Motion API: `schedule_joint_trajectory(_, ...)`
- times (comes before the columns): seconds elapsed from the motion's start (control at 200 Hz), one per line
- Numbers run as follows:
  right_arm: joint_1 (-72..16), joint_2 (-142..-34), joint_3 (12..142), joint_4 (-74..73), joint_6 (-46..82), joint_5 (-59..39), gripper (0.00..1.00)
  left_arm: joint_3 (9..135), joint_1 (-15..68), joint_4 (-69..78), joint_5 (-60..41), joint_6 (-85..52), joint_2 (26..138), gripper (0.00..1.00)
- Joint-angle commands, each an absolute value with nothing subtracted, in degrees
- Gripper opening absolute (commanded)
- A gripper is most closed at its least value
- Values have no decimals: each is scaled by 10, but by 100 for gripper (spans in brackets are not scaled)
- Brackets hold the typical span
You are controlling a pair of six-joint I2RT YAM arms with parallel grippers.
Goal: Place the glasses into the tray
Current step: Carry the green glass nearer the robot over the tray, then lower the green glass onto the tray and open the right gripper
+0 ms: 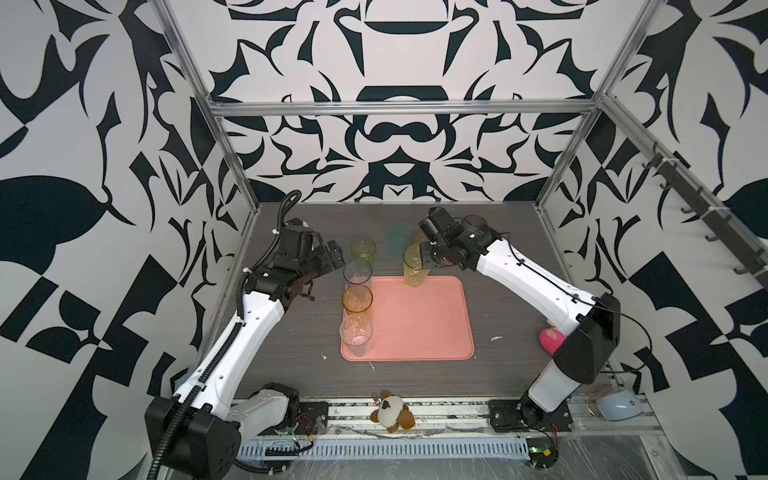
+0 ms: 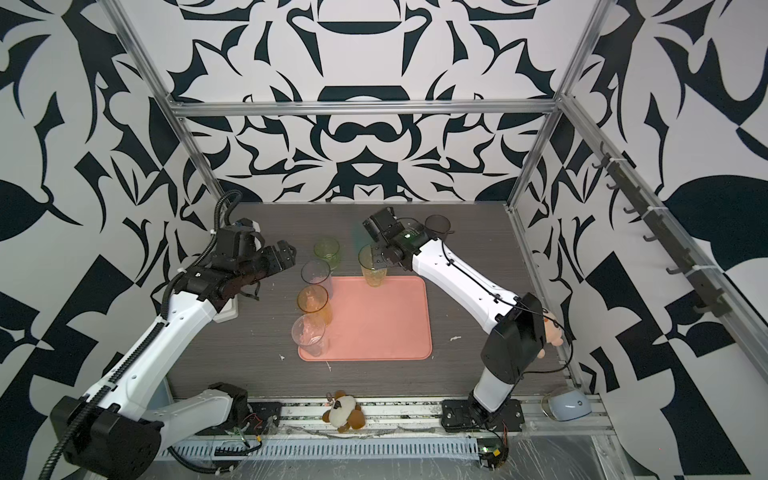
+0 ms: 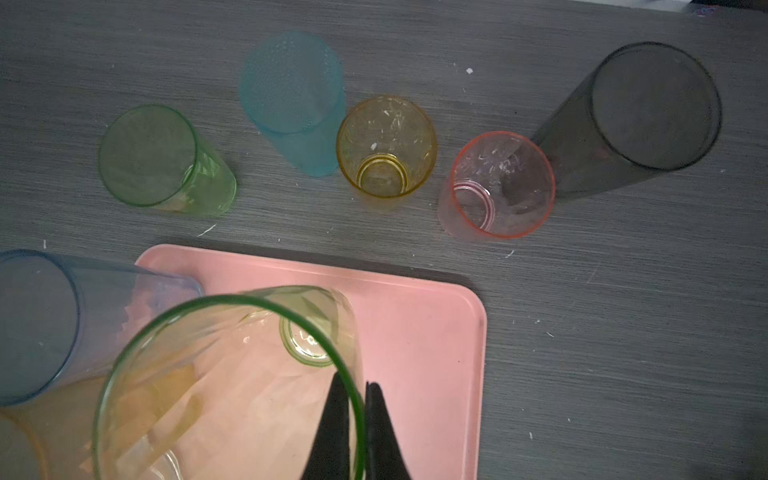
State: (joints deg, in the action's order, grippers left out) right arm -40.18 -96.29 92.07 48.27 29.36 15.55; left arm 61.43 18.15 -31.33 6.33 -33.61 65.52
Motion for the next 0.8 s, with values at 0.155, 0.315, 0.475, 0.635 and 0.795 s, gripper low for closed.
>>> schedule_joint_trajectory(0.155,-406,-992,900,431,316,138,0,607,186,-302,61,-344,664,100)
schedule_joint_trajectory(0.315,-406,-1009,892,426,318,138,0,605,188,-301,62,-345,666,100)
schedule_joint_trajectory(0.475,-406,-1018,887,418,318,139,0,606,188,-301,63,-345,666,99)
schedule_joint_trajectory(0.635,-406,-1026,884,411,320,138,0,606,189,-301,63,-345,667,99)
schedule_joint_trajectory(0.795,-406,-1033,884,408,320,137,0,606,190,-301,63,-345,668,99)
